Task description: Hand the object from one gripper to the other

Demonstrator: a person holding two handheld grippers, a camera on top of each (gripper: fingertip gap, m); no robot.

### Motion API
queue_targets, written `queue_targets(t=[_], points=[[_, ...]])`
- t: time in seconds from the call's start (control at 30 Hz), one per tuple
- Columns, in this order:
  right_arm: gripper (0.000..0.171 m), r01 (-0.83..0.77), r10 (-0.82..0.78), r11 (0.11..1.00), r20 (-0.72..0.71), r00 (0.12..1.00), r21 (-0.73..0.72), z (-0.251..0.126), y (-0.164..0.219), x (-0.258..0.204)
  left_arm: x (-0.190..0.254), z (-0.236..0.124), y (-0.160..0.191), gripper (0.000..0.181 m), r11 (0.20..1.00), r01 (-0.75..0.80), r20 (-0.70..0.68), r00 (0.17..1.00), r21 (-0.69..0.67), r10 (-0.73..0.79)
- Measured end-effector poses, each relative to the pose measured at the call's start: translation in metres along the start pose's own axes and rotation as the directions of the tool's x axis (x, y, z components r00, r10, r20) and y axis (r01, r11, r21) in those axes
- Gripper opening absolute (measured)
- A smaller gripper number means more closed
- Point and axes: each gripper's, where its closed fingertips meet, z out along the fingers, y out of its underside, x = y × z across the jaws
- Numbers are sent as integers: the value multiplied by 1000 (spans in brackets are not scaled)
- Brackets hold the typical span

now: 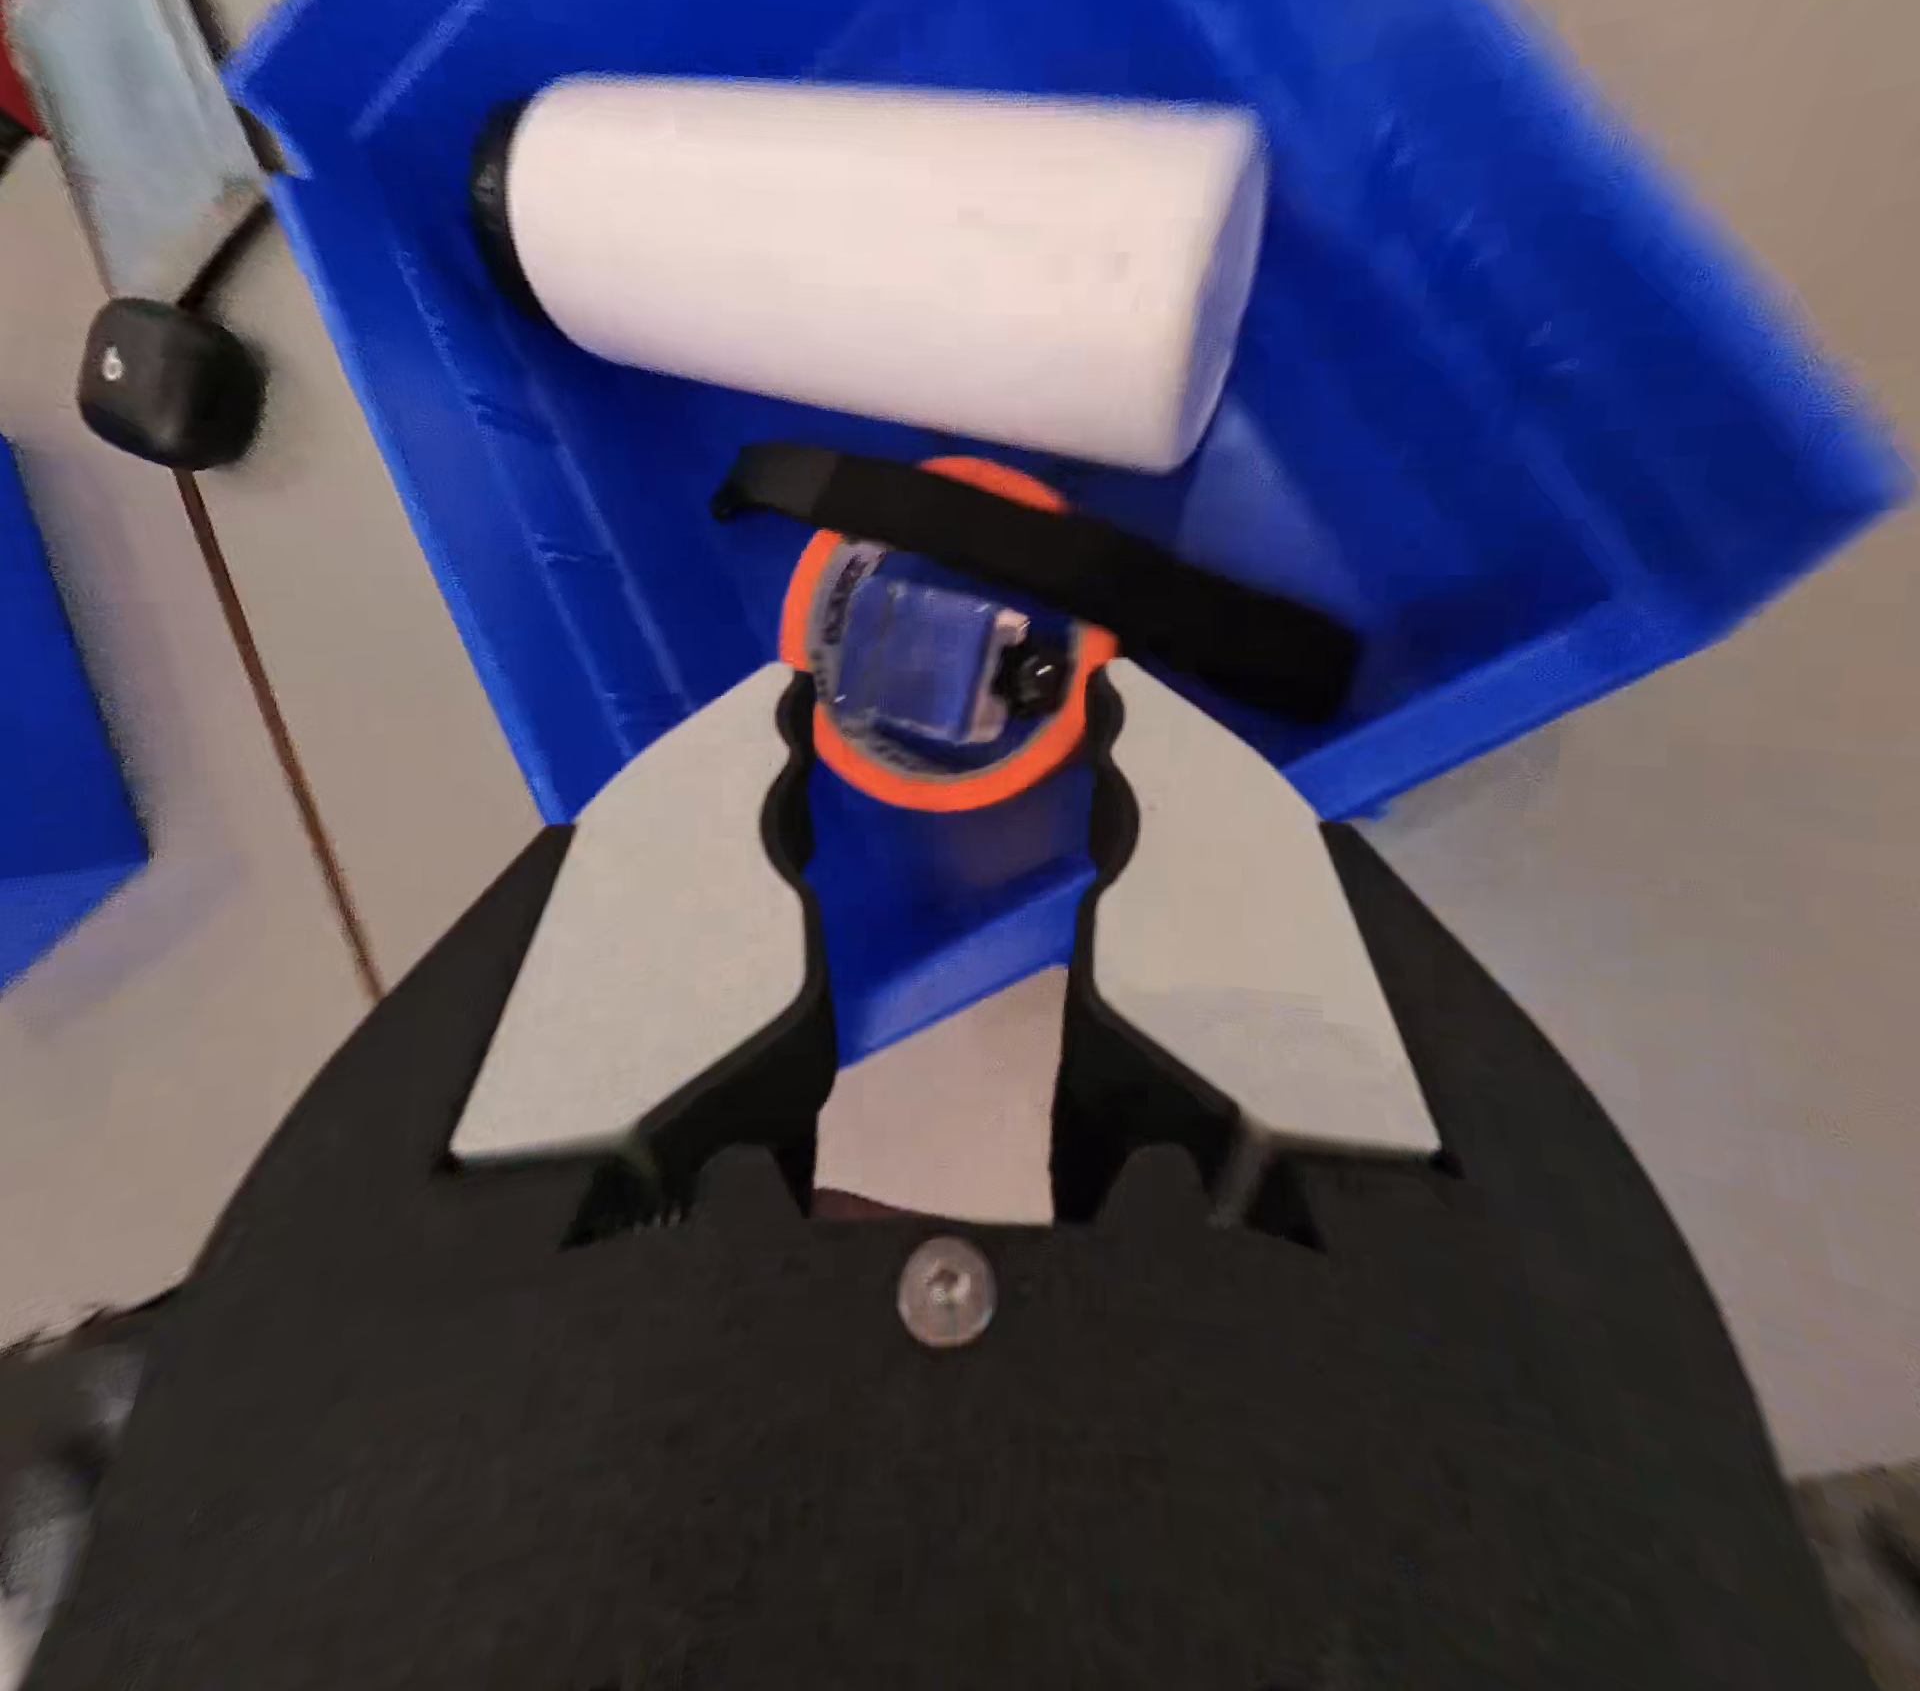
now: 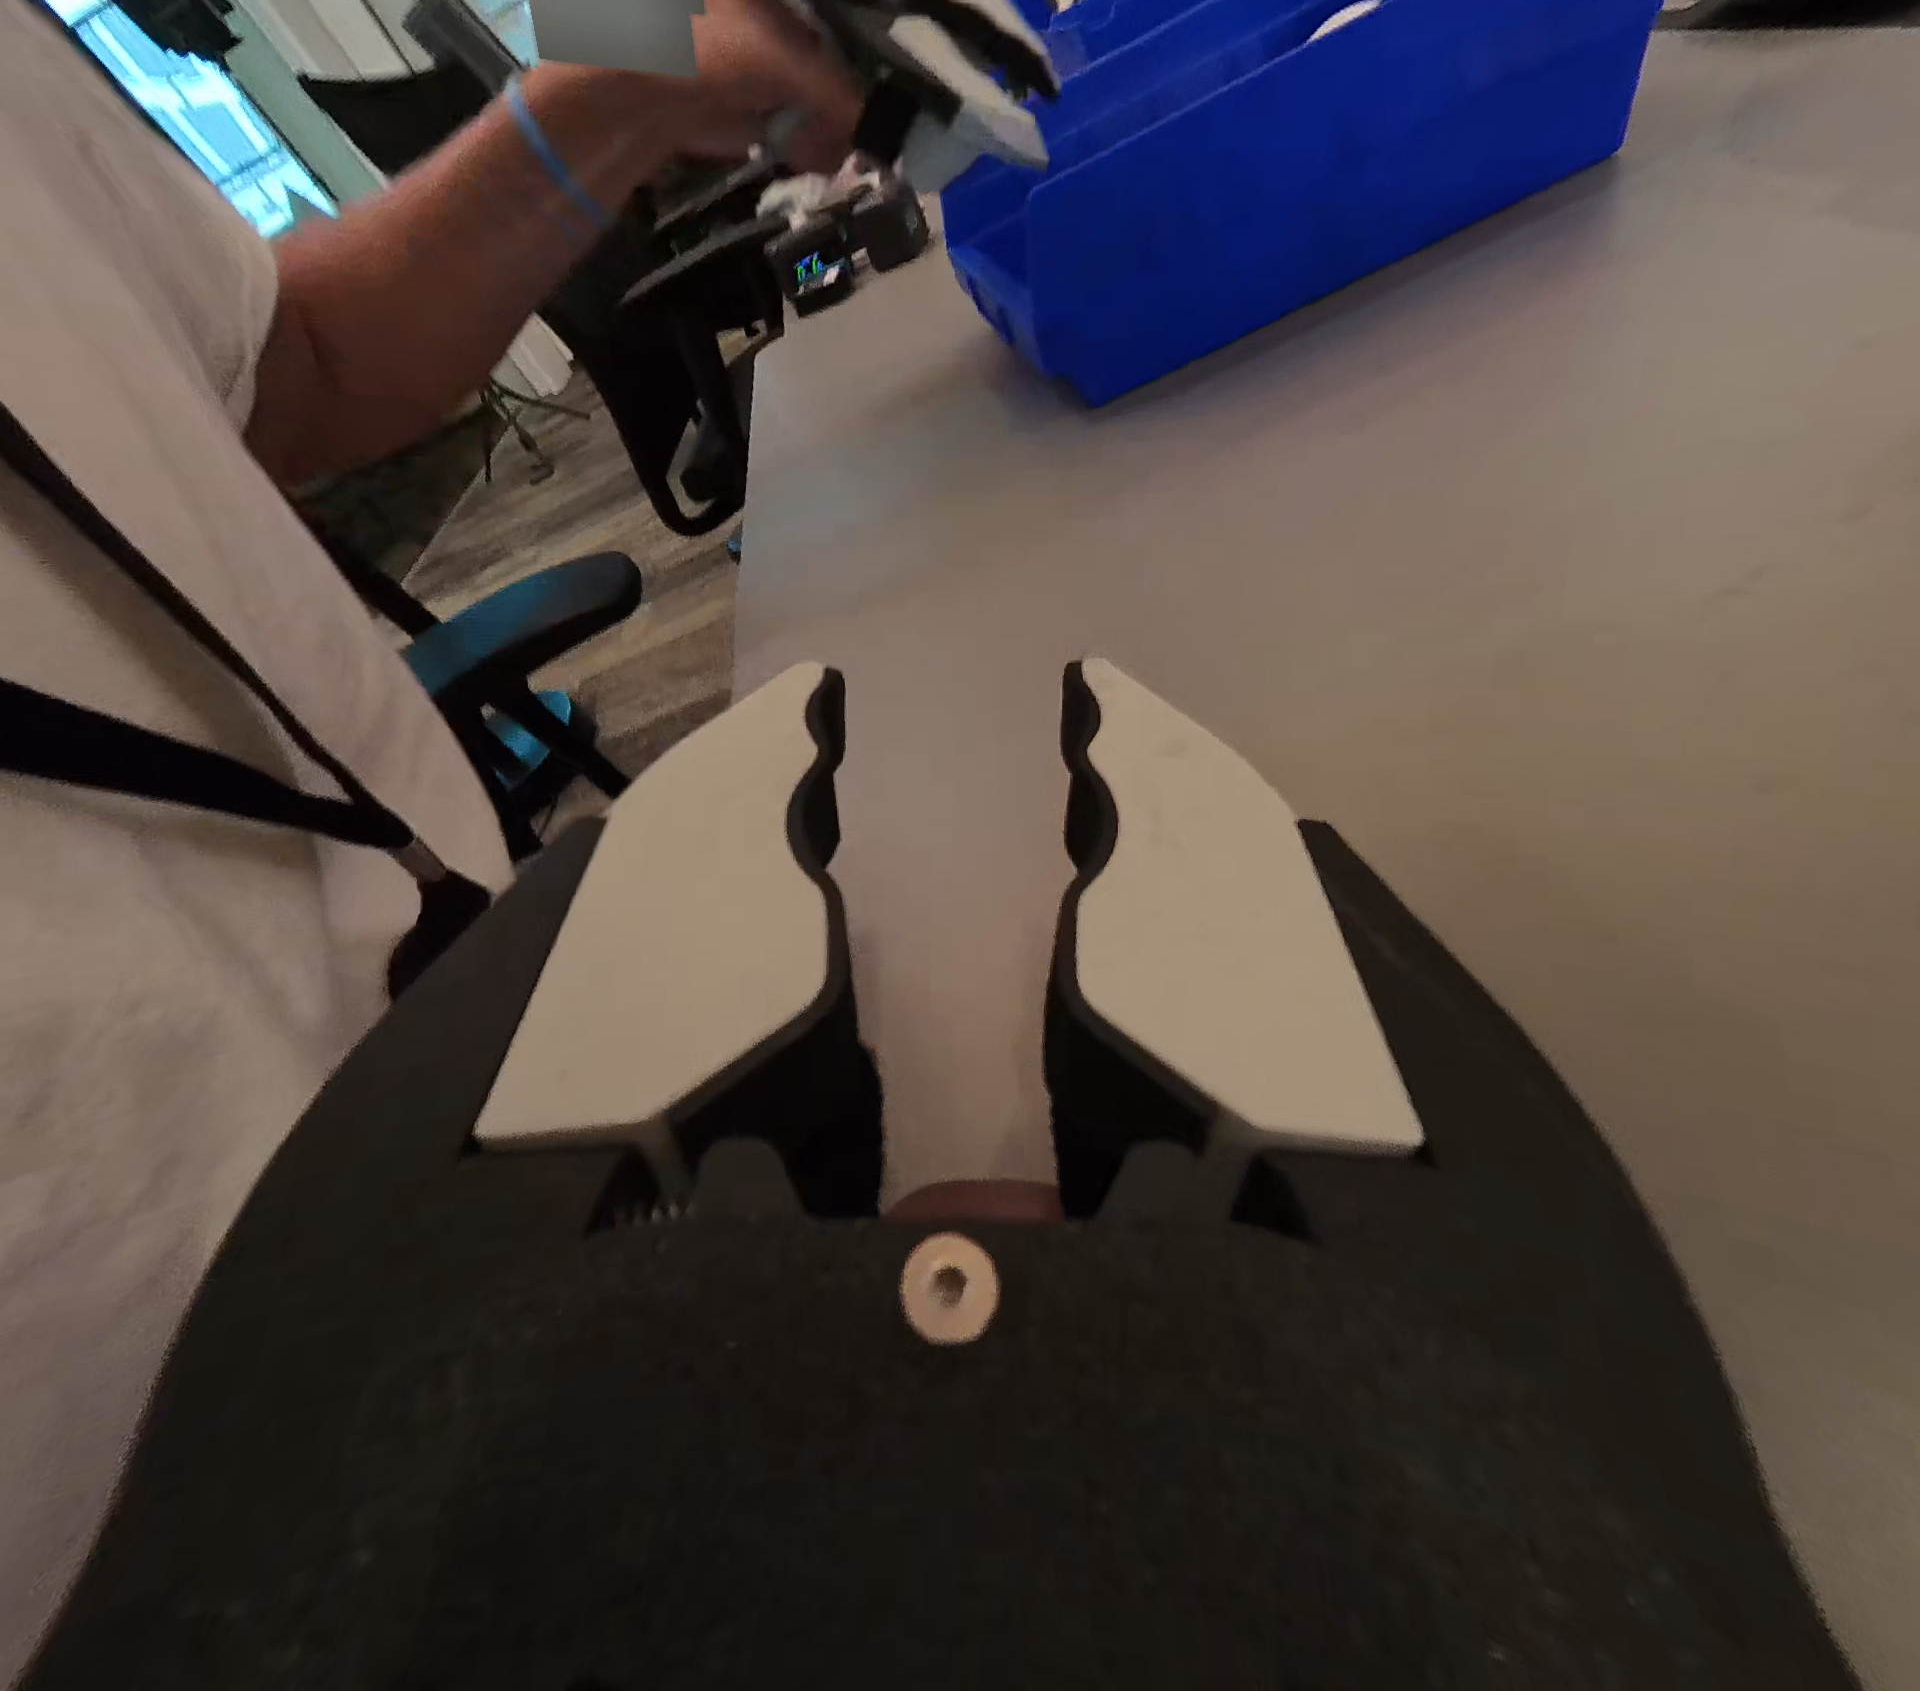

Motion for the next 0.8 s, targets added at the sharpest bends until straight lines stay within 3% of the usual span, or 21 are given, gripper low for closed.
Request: queue_targets(t=[0.1,0.2,0.3,0.57,0.8], points=[[40,15,-16,999,-23,1000,-47,-3,9,5,-19,28,13,38,966,-174,-76,984,-191,162],[40,17,-21,997,-46,999,-73,-5,14,11,-14,47,27,44,906,-273,-250,948,-325,196],[39,10,-12,998,-32,999,-67,-6,13,10,-15,59,37,48,845,-344,-315,922,-408,223],[39,-29,31,996,27,999,-81,0,17,3,-8,79,48,45,788,-407,-397,889,-461,227],[38,-56,58,997,43,997,-47,-3,11,0,-17,72,43,46,832,-362,-291,922,-420,254]])
